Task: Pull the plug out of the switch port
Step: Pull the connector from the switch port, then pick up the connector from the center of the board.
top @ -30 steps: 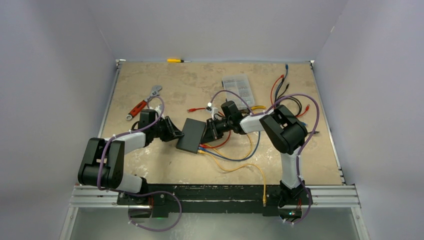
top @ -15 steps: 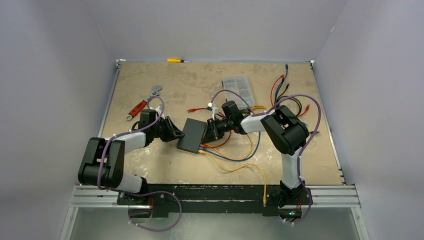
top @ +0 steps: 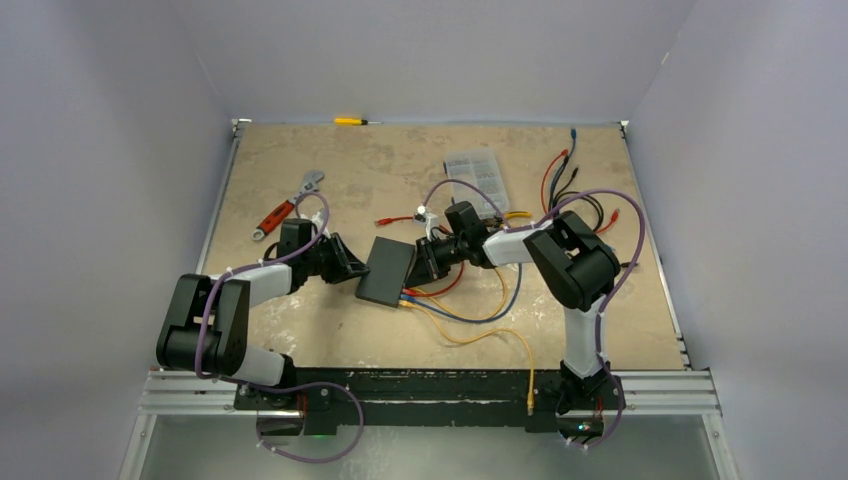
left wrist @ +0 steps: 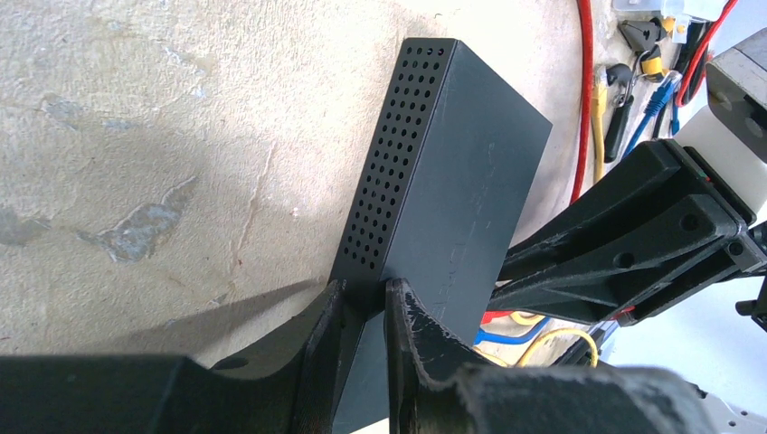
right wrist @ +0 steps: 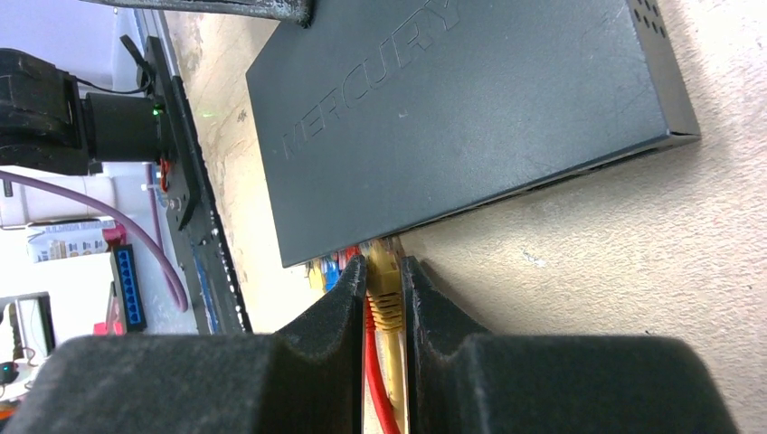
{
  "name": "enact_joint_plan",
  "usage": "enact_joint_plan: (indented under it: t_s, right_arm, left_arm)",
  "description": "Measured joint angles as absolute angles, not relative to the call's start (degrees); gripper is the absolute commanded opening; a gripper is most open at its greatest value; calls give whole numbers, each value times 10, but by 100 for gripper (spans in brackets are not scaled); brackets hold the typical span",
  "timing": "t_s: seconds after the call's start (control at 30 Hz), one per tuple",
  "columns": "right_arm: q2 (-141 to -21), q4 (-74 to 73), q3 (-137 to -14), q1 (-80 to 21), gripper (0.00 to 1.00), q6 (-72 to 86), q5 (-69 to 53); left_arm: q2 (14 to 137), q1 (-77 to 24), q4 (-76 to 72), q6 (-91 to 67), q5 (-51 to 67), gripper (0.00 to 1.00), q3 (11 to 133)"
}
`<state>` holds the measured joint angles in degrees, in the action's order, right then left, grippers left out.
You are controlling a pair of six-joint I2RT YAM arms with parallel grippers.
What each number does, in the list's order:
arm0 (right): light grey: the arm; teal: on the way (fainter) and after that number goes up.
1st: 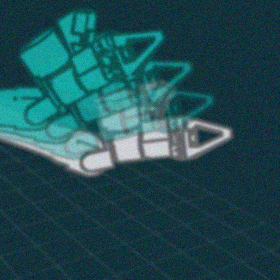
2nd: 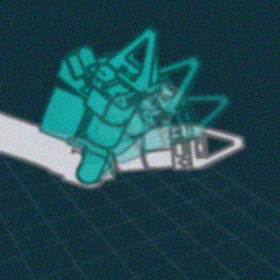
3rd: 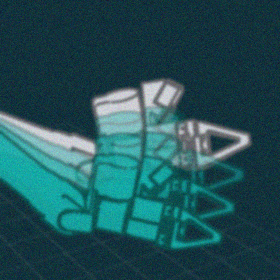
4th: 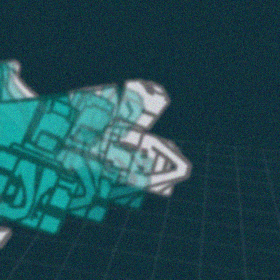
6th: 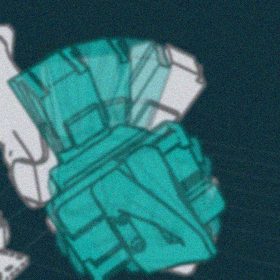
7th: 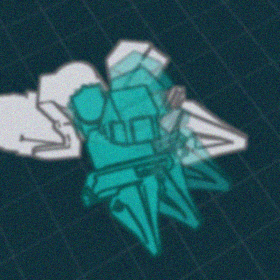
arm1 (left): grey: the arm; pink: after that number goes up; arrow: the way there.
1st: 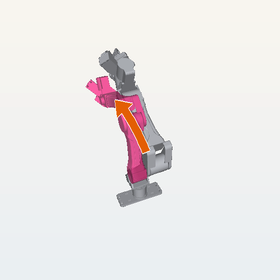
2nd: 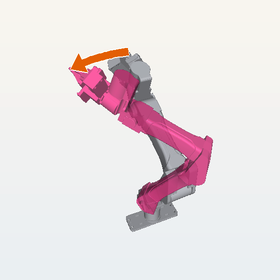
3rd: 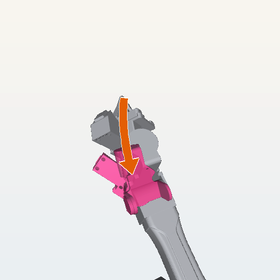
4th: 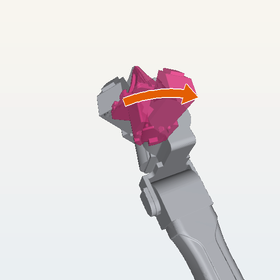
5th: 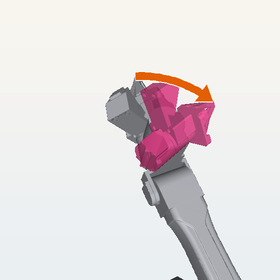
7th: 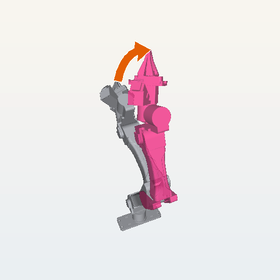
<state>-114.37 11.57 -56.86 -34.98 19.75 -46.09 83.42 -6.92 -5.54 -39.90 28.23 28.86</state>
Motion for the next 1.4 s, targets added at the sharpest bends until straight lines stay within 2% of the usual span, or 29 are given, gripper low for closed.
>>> enact_joint_plan:
  t_s: [0.6, 1.0, 1.03, 1.27, 1.4]
  right_arm:
    - [-1129, 57, -553, -307, 0, 190, -488]
    - [-1095, -3, -574, -307, 2, 185, -398]
    - [-1094, -4, -578, -307, 4, 184, -389]
    - [-1094, -18, -606, -307, 43, 184, -330]
    - [-1072, -28, -607, -308, 54, 180, -294]
  left_arm:
    - [835, -69, -57, -399, 286, 14, 289]
    - [837, -68, -60, -399, 289, 14, 289]
    - [837, -68, -61, -399, 289, 14, 289]
    - [839, -67, -63, -399, 292, 14, 289]
    - [840, -67, -63, -398, 293, 14, 289]
